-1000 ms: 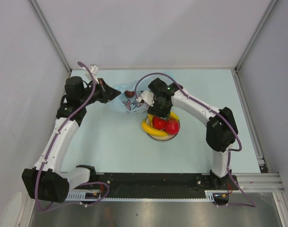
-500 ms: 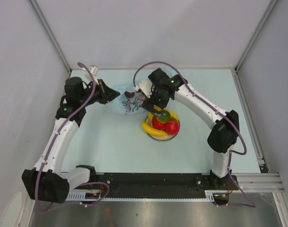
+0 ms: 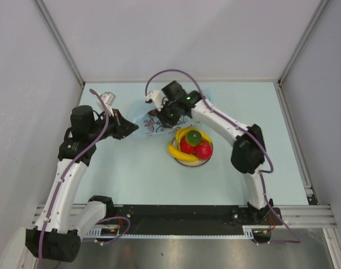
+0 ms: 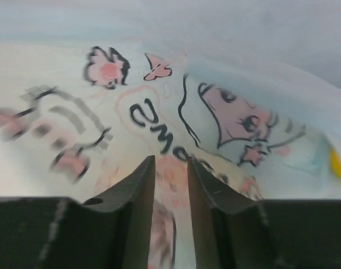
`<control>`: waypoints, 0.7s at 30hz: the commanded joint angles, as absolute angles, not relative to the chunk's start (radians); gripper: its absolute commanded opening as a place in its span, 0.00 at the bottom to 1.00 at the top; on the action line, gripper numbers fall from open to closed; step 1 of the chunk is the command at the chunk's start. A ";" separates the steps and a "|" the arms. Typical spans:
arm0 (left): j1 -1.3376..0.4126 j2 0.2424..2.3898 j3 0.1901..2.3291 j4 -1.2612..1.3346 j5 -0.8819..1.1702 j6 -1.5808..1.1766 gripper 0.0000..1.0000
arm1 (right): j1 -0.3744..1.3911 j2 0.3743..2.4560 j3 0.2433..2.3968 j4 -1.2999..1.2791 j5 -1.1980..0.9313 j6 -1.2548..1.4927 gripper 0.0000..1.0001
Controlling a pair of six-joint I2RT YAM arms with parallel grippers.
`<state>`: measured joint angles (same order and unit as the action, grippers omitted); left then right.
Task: Take the fake fruits out of the plastic bag
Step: Take out the fake fruit from the plastic bag.
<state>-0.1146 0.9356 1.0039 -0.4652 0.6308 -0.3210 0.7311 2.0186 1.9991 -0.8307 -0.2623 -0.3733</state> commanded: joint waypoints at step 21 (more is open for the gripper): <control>-0.107 0.828 1.031 -0.953 0.555 -0.012 0.00 | 0.802 2.574 2.479 -0.611 -0.196 -0.068 1.00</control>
<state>-0.1143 0.7990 1.0336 -0.9508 0.5632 -0.0513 0.8059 2.4805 2.4149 -0.6529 -0.1394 -0.1246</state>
